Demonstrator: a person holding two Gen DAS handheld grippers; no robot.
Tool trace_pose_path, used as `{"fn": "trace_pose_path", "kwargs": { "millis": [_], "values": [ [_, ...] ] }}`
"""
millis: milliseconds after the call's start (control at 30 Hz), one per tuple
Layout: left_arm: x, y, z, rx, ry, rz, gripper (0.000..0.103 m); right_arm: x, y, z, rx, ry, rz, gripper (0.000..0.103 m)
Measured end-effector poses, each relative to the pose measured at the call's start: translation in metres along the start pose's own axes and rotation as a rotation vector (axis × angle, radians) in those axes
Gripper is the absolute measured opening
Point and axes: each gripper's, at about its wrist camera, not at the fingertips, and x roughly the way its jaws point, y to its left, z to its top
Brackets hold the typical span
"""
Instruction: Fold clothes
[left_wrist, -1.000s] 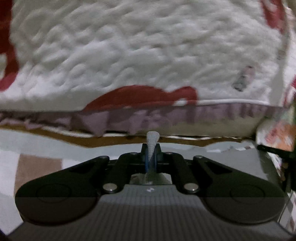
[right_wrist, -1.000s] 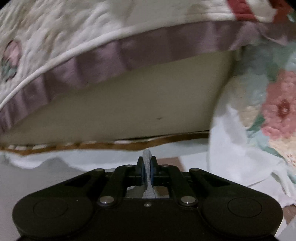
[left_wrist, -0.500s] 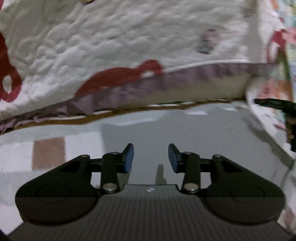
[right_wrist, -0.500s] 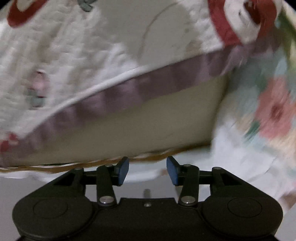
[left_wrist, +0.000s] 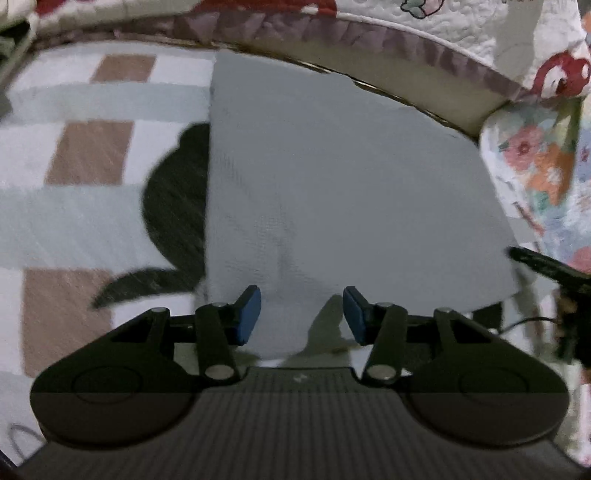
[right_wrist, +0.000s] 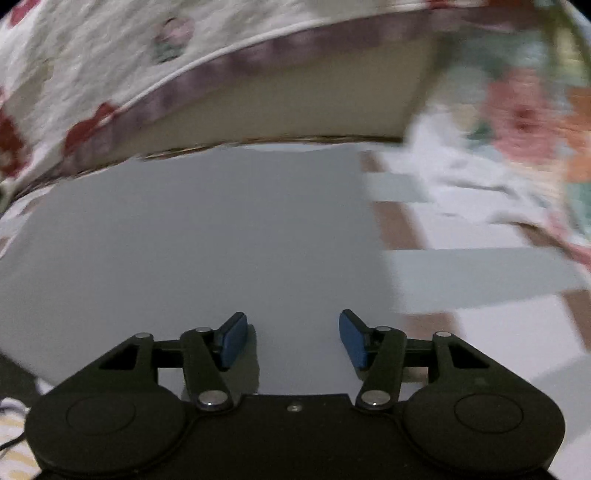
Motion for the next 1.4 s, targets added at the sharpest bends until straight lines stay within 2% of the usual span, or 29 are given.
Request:
{"fn": "trace_pose_path", "kwargs": {
  "millis": [33, 67, 167, 200, 367, 467, 533, 667, 800, 867, 900, 933, 1033, 1167, 1233, 1367, 1400],
  "values": [
    [0.0, -0.002, 0.001, 0.008, -0.009, 0.021, 0.049, -0.003, -0.01, 0.0, 0.031, 0.004, -0.057, 0.062],
    [-0.002, -0.003, 0.001, 0.015, -0.024, 0.023, 0.05, -0.008, -0.021, -0.001, 0.08, -0.003, -0.079, 0.063],
    [-0.01, -0.013, 0.001, 0.071, -0.103, -0.029, 0.05, -0.022, -0.051, -0.009, 0.281, -0.002, -0.064, 0.063],
    [-0.011, -0.018, 0.002, 0.092, -0.125, -0.055, 0.05, -0.026, -0.06, -0.014, 0.367, 0.0, -0.042, 0.063],
    [0.008, -0.053, 0.002, 0.201, -0.156, -0.054, 0.05, -0.035, -0.092, -0.059, 0.845, 0.022, 0.153, 0.063],
    [0.019, -0.065, -0.002, 0.19, -0.129, -0.062, 0.051, -0.032, -0.088, -0.073, 0.953, 0.023, 0.251, 0.063],
    [0.023, -0.073, -0.005, 0.181, -0.122, -0.065, 0.051, -0.026, -0.083, -0.075, 0.987, 0.023, 0.295, 0.063],
    [0.029, -0.088, -0.01, 0.277, -0.144, -0.032, 0.051, -0.019, -0.07, -0.072, 0.962, -0.022, 0.32, 0.063],
    [0.032, -0.083, -0.006, 0.252, -0.127, -0.065, 0.052, -0.007, -0.066, -0.064, 0.947, -0.105, 0.313, 0.063],
    [0.033, -0.079, -0.003, 0.232, -0.12, -0.086, 0.053, -0.003, -0.062, -0.057, 0.908, -0.138, 0.308, 0.049],
    [0.034, -0.074, 0.0, 0.197, -0.109, -0.11, 0.053, -0.006, -0.058, -0.052, 0.871, -0.149, 0.302, 0.025],
    [0.033, -0.066, 0.003, 0.144, -0.103, -0.138, 0.053, -0.009, -0.054, -0.047, 0.833, -0.16, 0.296, 0.019],
    [0.033, -0.044, 0.012, 0.0, -0.082, -0.22, 0.053, -0.018, -0.043, -0.032, 0.72, -0.192, 0.277, 0.018],
    [0.027, -0.031, 0.018, -0.039, -0.074, -0.219, 0.053, -0.02, -0.039, -0.029, 0.623, -0.146, 0.194, 0.018],
    [0.025, -0.032, 0.018, -0.03, -0.045, -0.203, 0.053, -0.016, -0.044, -0.037, 0.663, -0.13, 0.184, 0.022],
    [0.022, -0.029, 0.019, -0.039, 0.005, -0.2, 0.053, -0.012, -0.052, -0.064, 0.996, -0.129, 0.27, 0.022],
    [0.021, -0.027, 0.02, -0.051, 0.007, -0.209, 0.053, -0.01, -0.051, -0.066, 1.005, -0.122, 0.265, 0.022]
  ]
}}
